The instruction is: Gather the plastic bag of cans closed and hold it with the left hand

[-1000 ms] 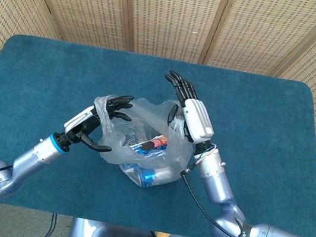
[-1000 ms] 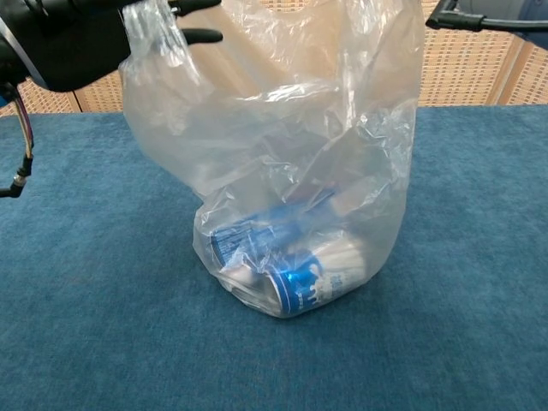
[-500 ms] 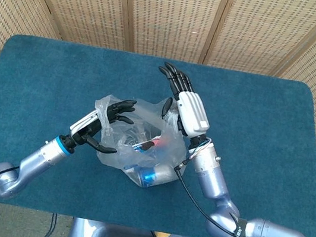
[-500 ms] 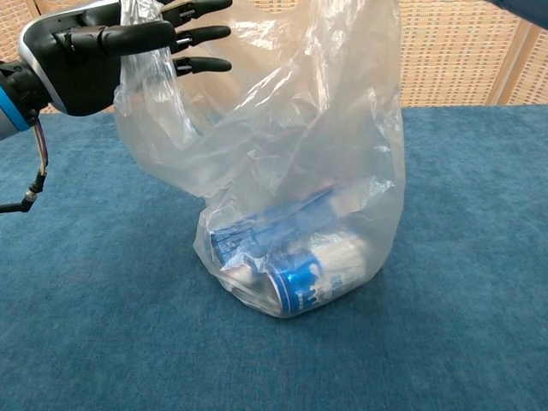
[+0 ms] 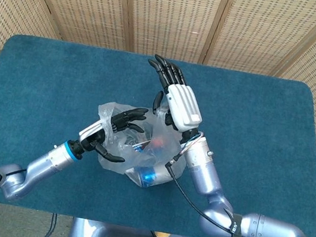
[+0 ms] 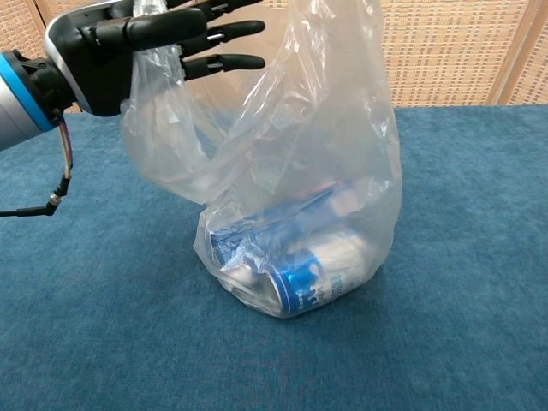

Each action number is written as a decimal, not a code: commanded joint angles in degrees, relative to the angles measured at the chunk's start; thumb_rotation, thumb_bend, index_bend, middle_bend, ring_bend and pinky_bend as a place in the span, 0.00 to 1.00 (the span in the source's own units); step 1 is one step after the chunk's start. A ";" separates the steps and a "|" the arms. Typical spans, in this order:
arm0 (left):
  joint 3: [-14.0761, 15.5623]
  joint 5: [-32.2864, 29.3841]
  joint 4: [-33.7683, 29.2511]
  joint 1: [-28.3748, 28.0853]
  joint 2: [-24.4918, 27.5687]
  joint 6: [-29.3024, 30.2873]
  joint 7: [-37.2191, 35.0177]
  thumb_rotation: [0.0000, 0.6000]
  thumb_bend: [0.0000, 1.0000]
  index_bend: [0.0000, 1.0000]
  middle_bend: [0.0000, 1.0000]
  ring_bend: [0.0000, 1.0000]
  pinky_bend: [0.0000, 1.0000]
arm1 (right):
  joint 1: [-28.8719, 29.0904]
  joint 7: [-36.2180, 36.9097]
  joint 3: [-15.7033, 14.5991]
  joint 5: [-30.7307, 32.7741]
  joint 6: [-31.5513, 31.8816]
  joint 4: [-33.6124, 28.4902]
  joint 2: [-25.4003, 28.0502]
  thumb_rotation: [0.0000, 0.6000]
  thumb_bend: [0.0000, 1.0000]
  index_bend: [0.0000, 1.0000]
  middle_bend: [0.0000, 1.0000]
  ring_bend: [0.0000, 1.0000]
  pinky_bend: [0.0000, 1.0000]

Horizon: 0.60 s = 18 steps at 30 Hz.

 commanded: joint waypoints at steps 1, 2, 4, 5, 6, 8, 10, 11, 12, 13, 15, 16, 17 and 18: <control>-0.39 0.01 -0.85 -0.55 -0.44 -0.67 0.50 1.00 0.06 0.11 0.06 0.09 0.20 | 1.18 -1.85 0.60 2.01 0.20 -0.82 0.34 1.00 0.99 0.07 0.05 0.00 0.02; -0.37 0.23 -1.24 -0.69 -0.49 -0.80 0.54 1.00 0.06 0.11 0.05 0.09 0.20 | 1.52 -2.42 0.67 2.50 0.26 -0.90 0.38 1.00 0.99 0.07 0.05 0.00 0.02; -0.42 0.36 -2.06 -0.82 -0.53 -0.86 -0.06 1.00 0.06 0.11 0.05 0.09 0.20 | 2.20 -3.43 0.79 3.38 0.35 -0.97 0.43 1.00 0.99 0.07 0.06 0.00 0.02; -0.54 0.33 -2.30 -0.86 -0.53 -0.82 -0.31 1.00 0.06 0.11 0.05 0.09 0.20 | 2.45 -3.71 0.85 3.66 0.39 -1.00 0.39 1.00 0.99 0.07 0.06 0.00 0.02; -0.71 0.31 -2.48 -0.96 -0.55 -0.84 -0.37 1.00 0.06 0.11 0.05 0.09 0.20 | 2.69 -3.93 0.91 3.93 0.43 -1.04 0.34 1.00 0.99 0.07 0.06 0.00 0.02; -1.06 0.24 -2.70 -1.25 -0.69 -1.10 -0.08 1.00 0.06 0.11 0.05 0.09 0.20 | 3.29 -4.47 1.02 4.75 0.55 -1.29 0.18 1.00 0.99 0.07 0.06 0.00 0.02; -1.59 -0.04 -2.86 -1.58 -0.81 -1.42 0.46 1.00 0.06 0.11 0.05 0.09 0.20 | 3.82 -4.92 1.03 5.33 0.75 -1.63 0.08 1.00 0.99 0.07 0.06 0.00 0.02; -1.86 -0.30 -2.94 -1.66 -0.89 -1.53 0.70 1.00 0.06 0.11 0.05 0.09 0.20 | 3.99 -5.01 1.00 5.42 0.85 -1.84 0.04 1.00 0.99 0.07 0.06 0.00 0.02; -2.14 -0.57 -3.02 -1.73 -0.97 -1.61 0.83 1.00 0.06 0.11 0.05 0.09 0.20 | 4.11 -5.04 0.96 5.48 0.97 -2.02 0.02 1.00 0.99 0.07 0.06 0.00 0.02; -2.41 -0.83 -3.10 -1.79 -1.05 -1.71 0.97 1.00 0.06 0.11 0.05 0.09 0.20 | 4.16 -5.02 0.89 5.53 1.05 -2.24 0.03 1.00 0.99 0.07 0.06 0.00 0.02; -2.70 -1.00 -3.21 -1.92 -1.04 -1.87 1.03 1.00 0.06 0.11 0.05 0.09 0.20 | 4.20 -4.93 0.64 5.51 1.05 -2.70 0.19 1.00 0.99 0.07 0.06 0.00 0.02; -2.81 -1.05 -3.22 -2.00 -1.04 -1.98 1.05 1.00 0.06 0.11 0.05 0.09 0.20 | 4.21 -4.93 0.37 5.27 0.98 -2.88 0.36 1.00 0.99 0.07 0.06 0.00 0.02; -2.86 -1.07 -3.24 -2.06 -1.06 -2.09 0.99 1.00 0.06 0.11 0.05 0.09 0.20 | 4.22 -4.92 0.14 5.03 0.92 -2.97 0.47 1.00 0.99 0.07 0.06 0.00 0.02; -2.90 -1.06 -3.31 -2.14 -1.09 -2.19 0.71 1.00 0.06 0.10 0.05 0.09 0.20 | 4.23 -4.87 -0.07 4.80 0.88 -3.07 0.53 1.00 0.99 0.07 0.06 0.00 0.02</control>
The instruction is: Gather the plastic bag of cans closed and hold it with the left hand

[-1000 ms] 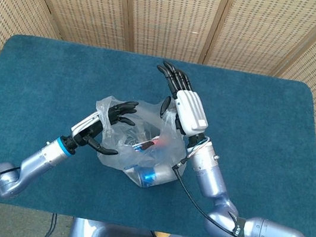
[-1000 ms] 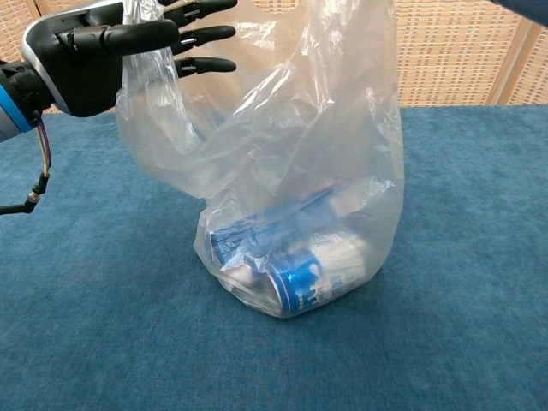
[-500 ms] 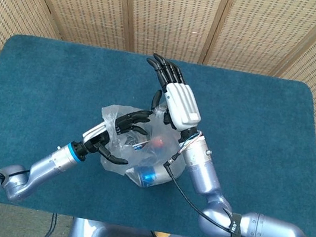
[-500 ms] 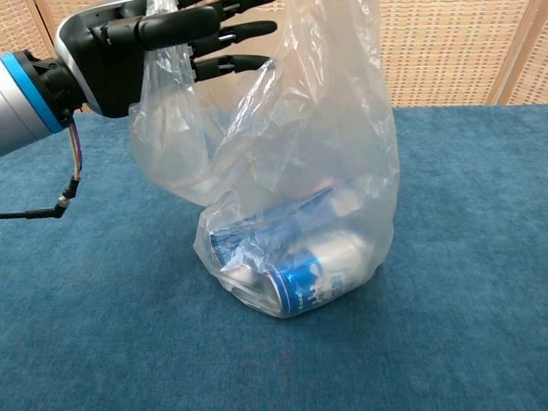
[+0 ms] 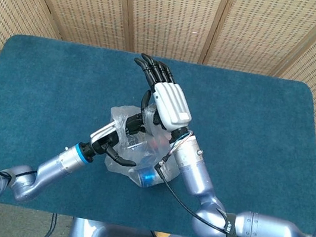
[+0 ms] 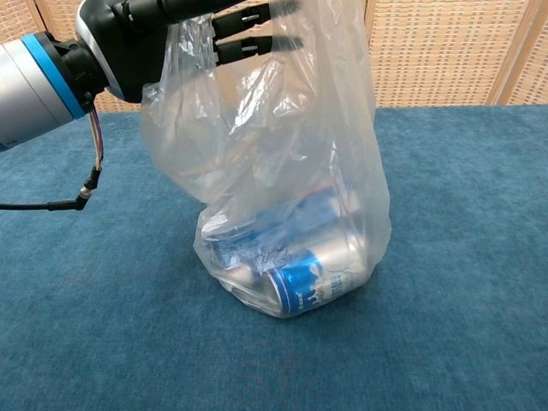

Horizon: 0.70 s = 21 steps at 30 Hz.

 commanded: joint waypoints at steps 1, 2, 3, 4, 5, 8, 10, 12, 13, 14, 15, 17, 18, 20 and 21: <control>-0.08 0.17 -0.15 -0.30 -0.11 -0.30 -0.55 1.00 0.06 0.10 0.05 0.09 0.21 | 0.05 0.23 -0.46 -0.49 -0.07 -0.28 0.17 1.00 0.99 0.07 0.06 0.00 0.02; -0.05 0.42 -0.12 -0.48 -0.14 -0.45 -0.70 1.00 0.06 0.09 0.04 0.10 0.22 | 0.10 0.35 -0.54 -0.58 -0.06 -0.27 0.15 1.00 0.99 0.07 0.06 0.00 0.02; 0.01 0.61 -0.13 -0.59 -0.14 -0.53 -0.82 1.00 0.06 0.09 0.04 0.10 0.22 | 0.15 0.39 -0.60 -0.63 -0.07 -0.26 0.15 1.00 0.99 0.07 0.06 0.00 0.02; 0.08 0.87 -0.21 -0.74 -0.10 -0.60 -1.07 1.00 0.06 0.09 0.04 0.11 0.22 | 0.25 0.37 -0.71 -0.72 -0.06 -0.18 0.15 1.00 0.99 0.07 0.06 0.00 0.02; 0.15 1.08 -0.36 -0.86 -0.04 -0.67 -1.37 1.00 0.06 0.09 0.04 0.11 0.22 | 0.36 0.30 -0.83 -0.83 -0.04 -0.03 0.11 1.00 0.99 0.07 0.06 0.00 0.02; 0.26 1.35 -0.76 -0.91 -0.14 -0.51 -1.41 1.00 0.06 0.09 0.04 0.11 0.22 | 0.72 0.52 -0.90 -0.70 0.01 0.42 -0.13 1.00 0.99 0.07 0.06 0.00 0.02; 0.22 1.39 -0.86 -0.92 -0.30 -0.41 -0.69 1.00 0.06 0.10 0.04 0.11 0.21 | 0.85 0.72 -0.99 -0.70 -0.06 0.51 -0.18 1.00 0.99 0.07 0.06 0.00 0.02; 0.10 1.36 -1.05 -1.02 -0.46 -0.50 0.28 1.00 0.06 0.10 0.04 0.11 0.21 | 0.95 0.77 -1.32 -0.88 -0.23 0.53 -0.18 1.00 0.99 0.07 0.06 0.00 0.02; 0.02 1.24 -1.22 -1.10 -0.54 -0.64 0.57 1.00 0.06 0.10 0.04 0.11 0.21 | 1.00 0.83 -1.44 -0.97 -0.29 0.56 -0.18 1.00 0.99 0.07 0.06 0.00 0.02; -0.08 1.09 -1.34 -1.23 -0.62 -0.87 0.88 1.00 0.06 0.10 0.04 0.11 0.21 | 1.06 0.92 -1.51 -1.04 -0.33 0.59 -0.22 1.00 0.99 0.07 0.06 0.00 0.02; -0.20 0.96 -1.46 -1.41 -0.72 -1.17 1.20 1.00 0.06 0.10 0.04 0.11 0.21 | 1.13 1.02 -1.57 -1.08 -0.36 0.63 -0.28 1.00 0.99 0.07 0.06 0.00 0.02; -0.58 0.55 -1.78 -1.82 -1.08 -1.79 1.97 1.00 0.06 0.10 0.05 0.11 0.21 | 1.29 1.19 -1.71 -1.09 -0.41 0.71 -0.48 1.00 0.99 0.07 0.06 0.00 0.02; -0.80 0.34 -1.91 -2.02 -1.30 -2.07 2.55 1.00 0.06 0.10 0.05 0.11 0.21 | 1.37 1.20 -1.83 -1.10 -0.44 0.78 -0.56 1.00 0.99 0.07 0.06 0.00 0.02; -1.25 0.09 -2.20 -2.49 -1.78 -2.61 3.91 1.00 0.06 0.11 0.05 0.11 0.20 | 1.55 1.23 -2.03 -1.06 -0.57 0.89 -0.73 1.00 0.99 0.07 0.06 0.00 0.02; -1.47 -0.07 -2.41 -2.67 -2.03 -2.81 4.63 1.00 0.06 0.11 0.05 0.11 0.20 | 1.63 1.26 -2.12 -1.03 -0.61 0.94 -0.83 1.00 0.99 0.07 0.06 0.00 0.02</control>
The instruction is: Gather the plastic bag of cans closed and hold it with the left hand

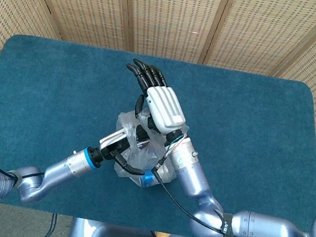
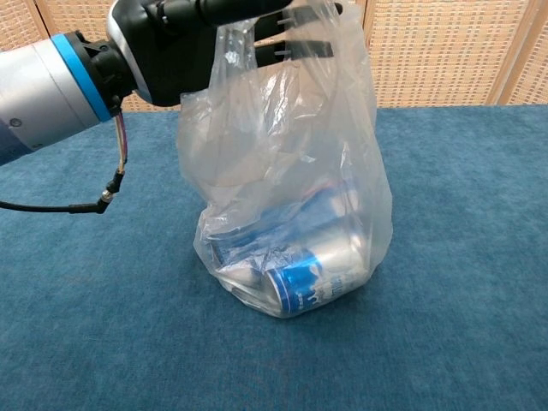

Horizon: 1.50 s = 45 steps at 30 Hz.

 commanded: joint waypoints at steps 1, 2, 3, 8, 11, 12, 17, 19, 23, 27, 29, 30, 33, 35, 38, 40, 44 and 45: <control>-0.79 -0.57 -0.60 -0.73 -0.87 -0.84 2.34 1.00 0.06 0.11 0.05 0.11 0.20 | 0.15 0.14 -0.14 0.08 -0.06 0.10 -0.22 1.00 0.99 0.07 0.06 0.00 0.02; -0.94 -0.71 -0.71 -0.89 -1.07 -1.07 3.14 1.00 0.06 0.11 0.05 0.11 0.20 | 0.22 0.25 -0.16 0.15 -0.07 0.14 -0.34 1.00 0.99 0.07 0.06 0.00 0.02; -1.09 -0.92 -0.87 -0.99 -1.28 -1.25 3.88 1.00 0.06 0.11 0.05 0.11 0.20 | 0.30 0.31 -0.18 0.18 -0.07 0.21 -0.44 1.00 0.99 0.07 0.06 0.00 0.02; -1.74 -1.95 -0.97 -0.68 -2.41 -0.90 6.71 1.00 0.06 0.11 0.05 0.11 0.19 | 0.61 0.21 -0.28 0.35 -0.04 0.49 -0.52 1.00 0.99 0.07 0.06 0.00 0.02; -2.22 -2.41 -0.86 -0.36 -3.12 -0.24 7.60 1.00 0.05 0.11 0.05 0.11 0.19 | 0.68 0.11 -0.25 0.44 0.00 0.29 -0.27 1.00 0.99 0.07 0.06 0.00 0.02; -2.36 -2.54 -0.85 -0.37 -3.25 -0.24 7.81 1.00 0.06 0.11 0.05 0.11 0.19 | 0.67 0.12 -0.26 0.46 0.00 0.17 -0.19 1.00 0.99 0.07 0.06 0.00 0.02; -3.20 -3.42 -0.57 -0.79 -3.98 -1.07 9.49 1.00 0.06 0.11 0.05 0.11 0.18 | 0.59 0.19 -0.25 0.41 0.01 -0.89 0.41 1.00 0.99 0.07 0.06 0.00 0.02; -3.67 -3.99 -0.51 -1.02 -4.35 -1.51 9.92 1.00 0.06 0.11 0.05 0.11 0.18 | 0.61 0.08 -0.28 0.32 0.00 -1.28 0.67 1.00 0.99 0.07 0.06 0.00 0.02; -4.46 -4.92 -0.13 -1.40 -5.23 -2.17 11.30 1.00 0.06 0.11 0.05 0.11 0.18 | 0.61 0.01 -0.51 0.22 -0.12 -2.07 0.99 1.00 0.99 0.07 0.06 0.00 0.02; -5.01 -5.60 -0.21 -1.46 -5.54 -2.54 11.91 1.00 0.06 0.11 0.05 0.11 0.18 | 0.59 0.04 -0.96 -0.11 -0.27 -2.52 1.14 1.00 0.99 0.07 0.06 0.00 0.02; -5.35 -6.06 -0.16 -1.51 -5.56 -2.86 12.26 1.00 0.06 0.11 0.05 0.11 0.18 | 0.60 0.22 -1.05 -0.28 -0.31 -2.70 1.15 1.00 0.99 0.07 0.06 0.00 0.02; -5.54 -6.46 -0.05 -1.58 -5.58 -3.26 12.56 1.00 0.06 0.11 0.05 0.11 0.18 | 0.59 0.34 -1.12 -0.44 -0.31 -2.85 1.15 1.00 0.99 0.07 0.06 0.00 0.02; -5.89 -7.13 0.05 -1.75 -5.73 -4.03 12.92 1.00 0.05 0.11 0.05 0.11 0.18 | 0.59 0.51 -1.29 -0.69 -0.32 -3.06 1.13 1.00 0.99 0.07 0.06 0.00 0.02; -6.15 -7.65 0.24 -1.92 -5.96 -4.65 13.18 1.00 0.06 0.11 0.05 0.11 0.18 | 0.56 0.62 -1.45 -0.86 -0.29 -3.22 1.09 1.00 0.99 0.07 0.06 0.00 0.02; -6.54 -8.37 0.29 -2.19 -6.19 -5.59 13.26 1.00 0.05 0.10 0.05 0.10 0.18 | 0.50 0.80 -1.64 -1.17 -0.20 -3.41 1.05 1.00 0.99 0.07 0.06 0.00 0.02; -6.82 -8.83 0.42 -2.37 -6.42 -6.13 13.61 1.00 0.05 0.10 0.05 0.10 0.18 | 0.44 0.90 -1.78 -1.55 -0.14 -3.52 1.07 1.00 0.99 0.07 0.06 0.00 0.02; -7.53 -9.87 0.43 -2.63 -6.84 -7.12 14.25 1.00 0.06 0.10 0.05 0.10 0.18 | 0.15 1.33 -2.12 -2.46 -0.04 -3.80 1.20 1.00 0.99 0.07 0.06 0.00 0.02; -7.72 -10.07 0.34 -2.69 -6.88 -7.32 14.38 1.00 0.06 0.10 0.05 0.10 0.18 | 0.06 1.48 -2.21 -2.66 -0.05 -3.91 1.25 1.00 0.99 0.07 0.06 0.00 0.02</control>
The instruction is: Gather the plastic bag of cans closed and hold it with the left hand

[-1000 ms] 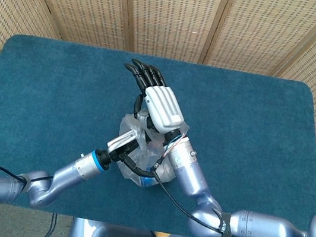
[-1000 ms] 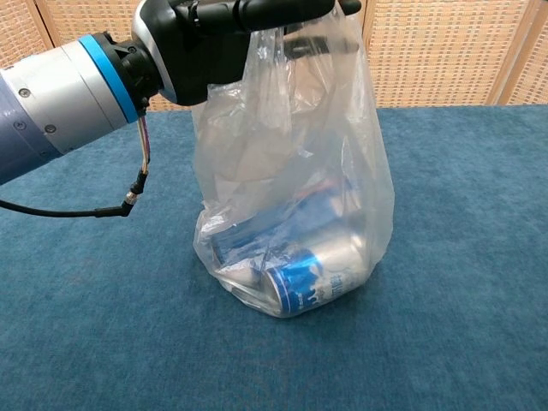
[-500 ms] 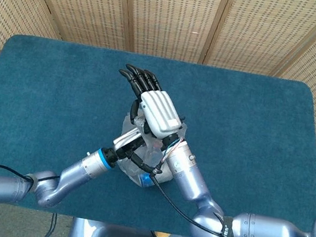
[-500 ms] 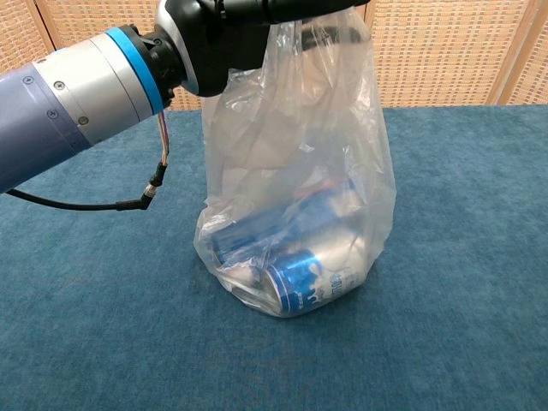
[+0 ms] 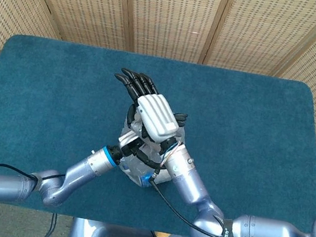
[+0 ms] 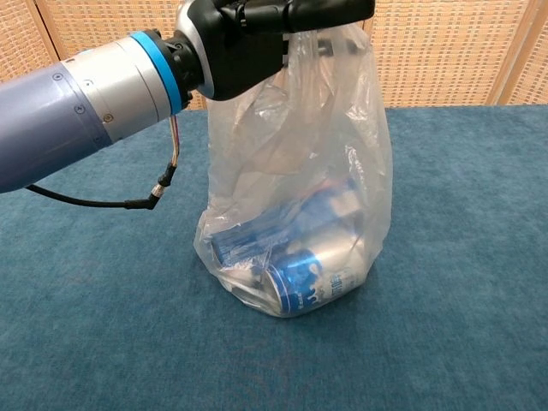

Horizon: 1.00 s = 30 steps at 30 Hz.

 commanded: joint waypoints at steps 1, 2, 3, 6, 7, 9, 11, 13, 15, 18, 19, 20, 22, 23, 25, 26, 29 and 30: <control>-0.56 -0.54 -0.12 -0.24 -0.20 -0.55 0.43 1.00 0.06 0.10 0.05 0.10 0.18 | -0.25 0.39 -0.26 -0.50 -0.01 -0.24 0.12 1.00 0.99 0.07 0.06 0.00 0.02; -0.83 -0.80 -0.24 -0.35 -0.25 -0.82 0.78 1.00 0.06 0.10 0.05 0.10 0.18 | -0.38 0.59 -0.44 -0.82 -0.06 -0.37 0.16 1.00 0.99 0.07 0.06 0.00 0.02; -1.05 -1.03 -0.31 -0.42 -0.32 -1.02 1.04 1.00 0.06 0.10 0.05 0.10 0.18 | -0.47 0.74 -0.58 -1.03 -0.12 -0.47 0.19 1.00 0.99 0.07 0.06 0.00 0.02; -1.58 -1.48 -0.54 -0.56 -0.44 -1.38 1.58 1.00 0.06 0.10 0.05 0.10 0.18 | -0.71 1.17 -0.92 -1.69 -0.30 -0.79 0.33 1.00 0.99 0.07 0.06 0.00 0.02; -1.62 -1.45 -0.57 -0.58 -0.43 -1.43 1.83 1.00 0.06 0.10 0.05 0.10 0.18 | -0.78 1.23 -1.02 -1.89 -0.34 -0.86 0.39 1.00 0.99 0.07 0.06 0.00 0.02; -1.71 -1.52 -0.71 -0.53 -0.46 -1.48 2.04 1.00 0.05 0.10 0.04 0.10 0.18 | -0.93 1.31 -1.22 -2.28 -0.38 -0.95 0.54 1.00 0.93 0.07 0.06 0.00 0.02; -1.79 -1.66 -0.84 -0.33 -0.54 -1.45 1.92 1.00 0.05 0.10 0.04 0.10 0.18 | -1.15 1.37 -1.51 -2.84 -0.39 -0.95 0.76 1.00 0.72 0.04 0.05 0.00 0.02; -1.75 -1.59 -0.91 -0.05 -0.68 -1.21 1.51 1.00 0.05 0.09 0.04 0.10 0.18 | -1.37 1.12 -1.84 -3.57 -0.13 -0.84 0.96 1.00 0.39 0.01 0.03 0.00 0.02; -1.59 -1.18 -0.71 0.33 -0.93 -0.64 1.03 1.00 0.05 0.09 0.04 0.10 0.18 | -1.68 0.28 -2.45 -4.87 0.33 -0.78 1.40 1.00 0.07 0.00 0.00 0.00 0.02; -1.77 -1.13 -0.15 1.04 -1.79 0.87 0.57 1.00 0.05 0.09 0.04 0.10 0.18 | -2.15 -0.70 -3.08 -7.09 1.27 -0.80 2.01 1.00 0.00 0.00 0.00 0.00 0.00; -1.89 -1.25 0.02 1.25 -2.07 1.24 0.28 1.00 0.05 0.09 0.04 0.10 0.18 | -2.45 -0.96 -3.27 -8.07 1.85 -0.86 2.25 1.00 0.00 0.00 0.00 0.00 0.00; -2.00 -1.27 0.28 1.39 -2.37 1.54 0.07 1.00 0.05 0.09 0.04 0.10 0.18 | -2.94 -1.07 -3.58 -9.26 2.58 -1.08 2.53 1.00 0.00 0.00 0.00 0.00 0.00; -2.24 -1.22 0.73 1.59 -2.81 2.06 0.00 1.00 0.05 0.09 0.04 0.10 0.18 | -3.75 -0.81 -4.01 -10.52 3.24 -1.67 3.04 1.00 0.00 0.00 0.00 0.00 0.00; -2.31 -1.20 0.79 1.67 -2.94 2.25 -0.05 1.00 0.05 0.09 0.04 0.10 0.18 | -4.11 -0.64 -4.12 -10.89 3.50 -2.00 3.29 1.00 0.00 0.00 0.00 0.00 0.00; -2.53 -1.03 0.80 1.90 -3.22 2.80 -0.33 1.00 0.05 0.09 0.04 0.10 0.18 | -5.04 -0.42 -4.46 -11.92 4.21 -2.80 4.03 1.00 0.00 0.00 0.00 0.00 0.00; -2.58 -0.86 0.69 1.96 -3.23 2.94 -0.64 1.00 0.05 0.09 0.04 0.10 0.18 | -5.63 -0.25 -4.64 -12.40 4.60 -3.30 4.56 1.00 0.00 0.00 0.00 0.00 0.00; -2.52 -0.38 0.26 2.06 -2.89 2.83 -1.49 1.00 0.05 0.09 0.04 0.10 0.18 | -7.30 0.42 -4.85 -13.33 5.67 -4.52 6.13 1.00 0.00 0.00 0.00 0.00 0.00; -2.51 -0.29 0.06 2.14 -2.79 2.83 -1.81 1.00 0.05 0.09 0.04 0.10 0.18 | -8.01 0.97 -4.92 -13.47 5.83 -5.19 6.93 1.00 0.00 0.00 0.00 0.00 0.00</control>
